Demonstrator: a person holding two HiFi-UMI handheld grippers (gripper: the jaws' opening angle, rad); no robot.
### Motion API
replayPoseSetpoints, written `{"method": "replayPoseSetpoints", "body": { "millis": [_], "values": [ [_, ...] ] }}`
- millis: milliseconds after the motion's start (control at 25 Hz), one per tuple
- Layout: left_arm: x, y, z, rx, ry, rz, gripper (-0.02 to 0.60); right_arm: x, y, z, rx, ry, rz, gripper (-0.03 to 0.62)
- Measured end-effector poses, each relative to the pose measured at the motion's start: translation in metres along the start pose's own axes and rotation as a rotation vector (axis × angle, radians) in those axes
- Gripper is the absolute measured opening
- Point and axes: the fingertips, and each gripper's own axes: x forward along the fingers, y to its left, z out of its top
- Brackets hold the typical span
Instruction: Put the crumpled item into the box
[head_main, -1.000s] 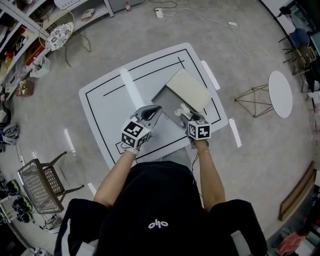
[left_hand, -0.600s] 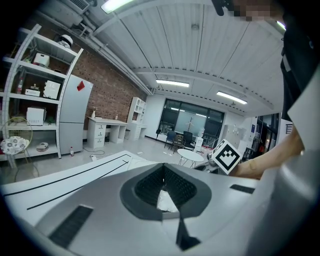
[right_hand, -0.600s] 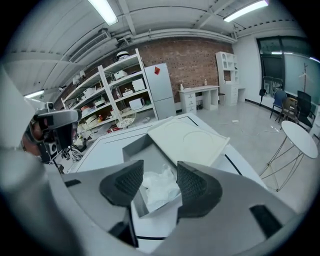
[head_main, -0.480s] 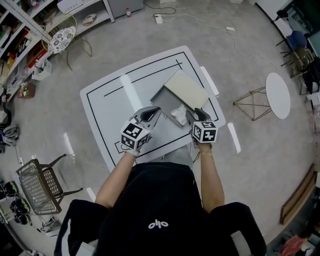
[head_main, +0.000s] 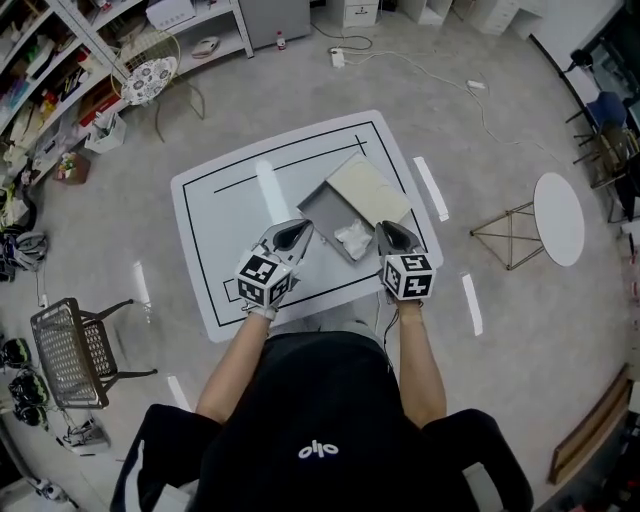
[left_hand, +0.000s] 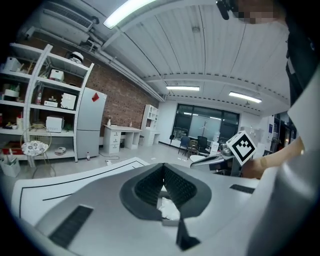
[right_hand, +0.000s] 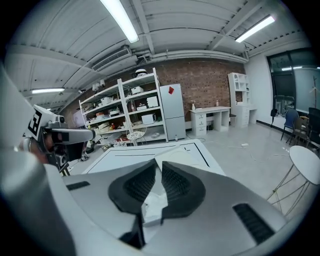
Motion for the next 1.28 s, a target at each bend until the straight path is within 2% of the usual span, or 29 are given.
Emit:
{"method": "replayPoseSetpoints", "body": {
  "millis": [120,520,720,1280],
  "values": [
    [-0.004,-0.017,0.002,-0.013,-0.012,0.057,0.008,-0.021,-0.01,0.003,0.027,-0.016,0.025,0.009],
    [-0.025,-0.092,0.005,-0.001,-0.055,0.183,0.008,-0.087,-0.021,0.005,0.01,-0.081,0.163,0.009],
    [-0.037,-0.128,0.0,0.017,-0.066,0.229,0.008,-0.117,-0.029,-0.005,0.002,-0.106,0.202,0.009],
    [-0.051,-0.153,0.003,0.055,-0.091,0.283,0.008,-0.151,-0.036,-0.011,-0.046,-0.12,0.242,0.009]
  ]
}}
